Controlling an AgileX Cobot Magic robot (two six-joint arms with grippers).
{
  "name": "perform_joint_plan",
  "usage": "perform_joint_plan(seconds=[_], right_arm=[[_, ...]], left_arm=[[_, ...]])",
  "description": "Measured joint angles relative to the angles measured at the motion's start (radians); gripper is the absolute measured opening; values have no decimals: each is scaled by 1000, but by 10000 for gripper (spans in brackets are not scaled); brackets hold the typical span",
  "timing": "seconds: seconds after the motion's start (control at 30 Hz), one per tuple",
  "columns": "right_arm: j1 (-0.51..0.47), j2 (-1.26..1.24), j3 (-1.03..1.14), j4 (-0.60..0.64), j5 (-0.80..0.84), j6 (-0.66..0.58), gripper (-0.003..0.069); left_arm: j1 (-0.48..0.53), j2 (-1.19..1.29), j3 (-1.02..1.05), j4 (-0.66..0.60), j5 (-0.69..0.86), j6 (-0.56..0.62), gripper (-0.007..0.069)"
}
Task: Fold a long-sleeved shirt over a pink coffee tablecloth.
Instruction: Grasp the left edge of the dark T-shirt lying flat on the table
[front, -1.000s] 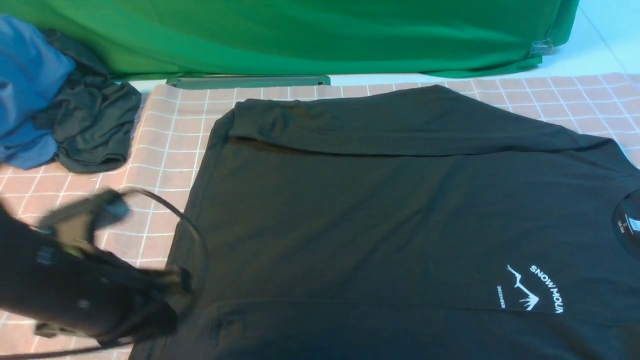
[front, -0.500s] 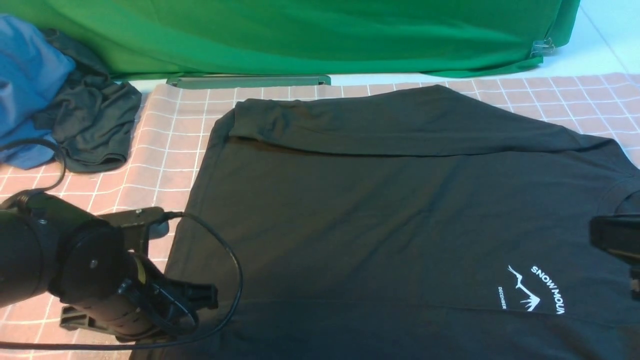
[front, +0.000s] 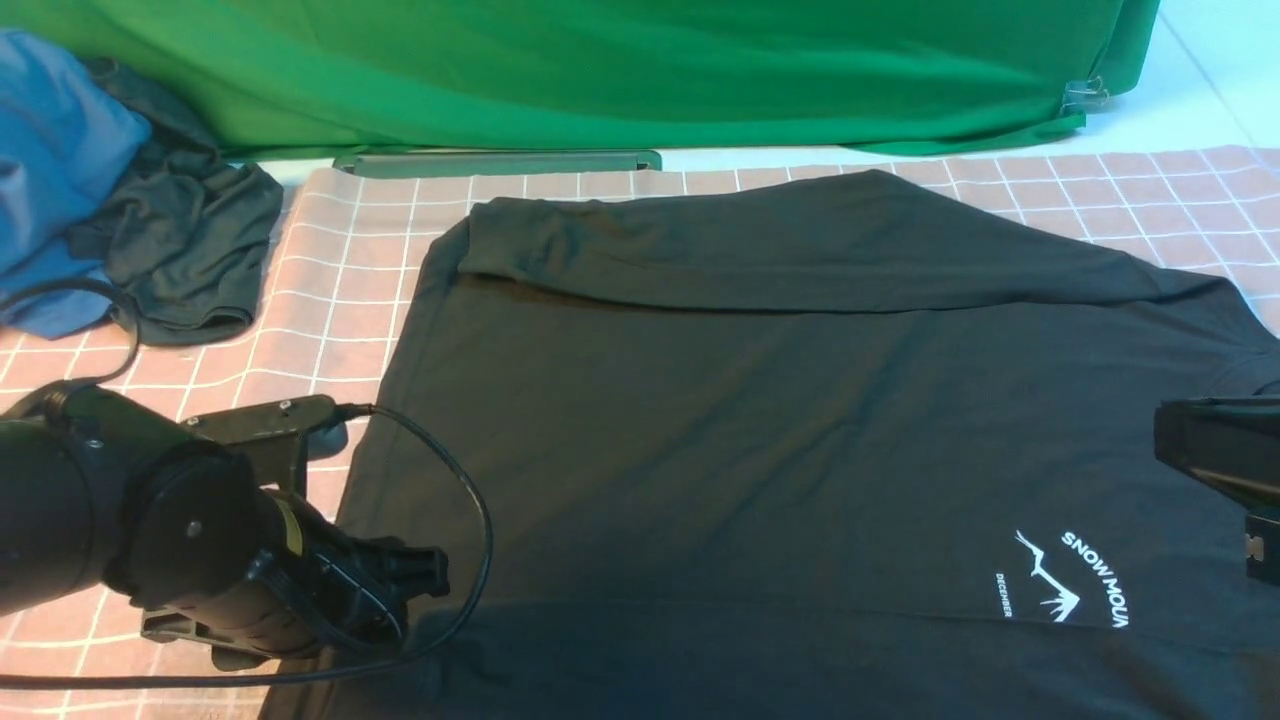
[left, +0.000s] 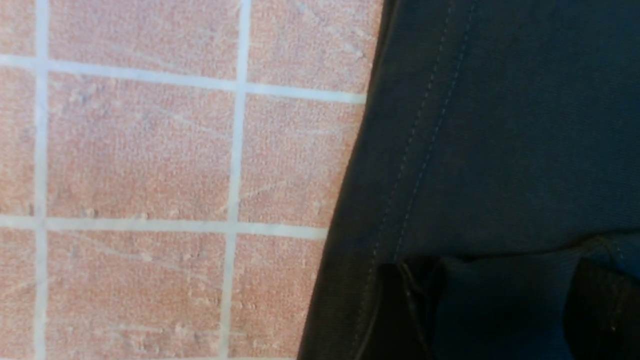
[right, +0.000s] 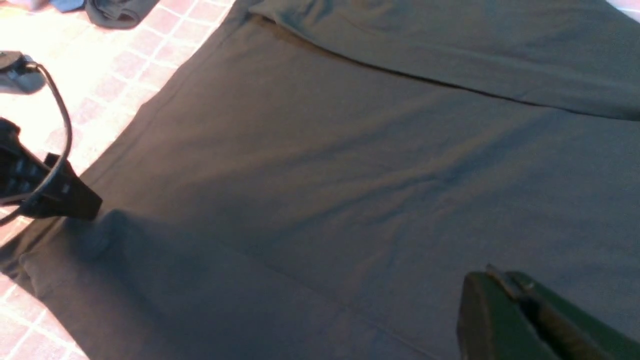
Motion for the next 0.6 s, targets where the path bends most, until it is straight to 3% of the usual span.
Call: perform_joint_plan(seconds=[0.27, 0.47, 0.6], right_arm=[[0, 0, 0, 1, 0, 0, 36], [0, 0, 0, 1, 0, 0, 38], [0, 0, 0, 1, 0, 0, 38]], left_arm=[[-1, 74, -8, 7, -15, 7, 393], [-9, 73, -19, -21, -13, 61, 94], [-9, 52, -21, -14, 40, 63, 44]])
